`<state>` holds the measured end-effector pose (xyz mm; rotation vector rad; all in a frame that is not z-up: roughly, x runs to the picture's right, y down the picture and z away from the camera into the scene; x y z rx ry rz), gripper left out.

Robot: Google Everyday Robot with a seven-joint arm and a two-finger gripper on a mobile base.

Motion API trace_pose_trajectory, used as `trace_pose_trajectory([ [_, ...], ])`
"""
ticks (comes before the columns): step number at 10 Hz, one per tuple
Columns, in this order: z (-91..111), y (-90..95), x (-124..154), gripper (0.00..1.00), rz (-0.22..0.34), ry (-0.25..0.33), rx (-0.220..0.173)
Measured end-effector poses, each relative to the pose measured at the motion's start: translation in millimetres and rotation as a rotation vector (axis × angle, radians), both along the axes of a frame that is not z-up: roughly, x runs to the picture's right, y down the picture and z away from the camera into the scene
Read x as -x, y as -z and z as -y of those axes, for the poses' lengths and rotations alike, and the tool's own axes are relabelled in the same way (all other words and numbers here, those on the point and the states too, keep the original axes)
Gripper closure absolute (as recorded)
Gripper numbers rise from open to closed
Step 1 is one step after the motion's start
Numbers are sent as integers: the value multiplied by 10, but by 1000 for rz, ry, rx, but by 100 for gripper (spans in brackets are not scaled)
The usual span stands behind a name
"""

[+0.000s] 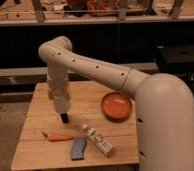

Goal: Place the ceramic cup over the eraser

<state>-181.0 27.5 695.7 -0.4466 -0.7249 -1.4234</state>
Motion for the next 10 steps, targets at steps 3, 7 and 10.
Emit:
trace_pose_trajectory([
  [3, 2, -44, -6, 33, -7, -8, 4],
  [7, -6, -72, 12, 25, -1, -13, 15],
  [10, -40, -122, 23, 53, 14, -8, 22],
])
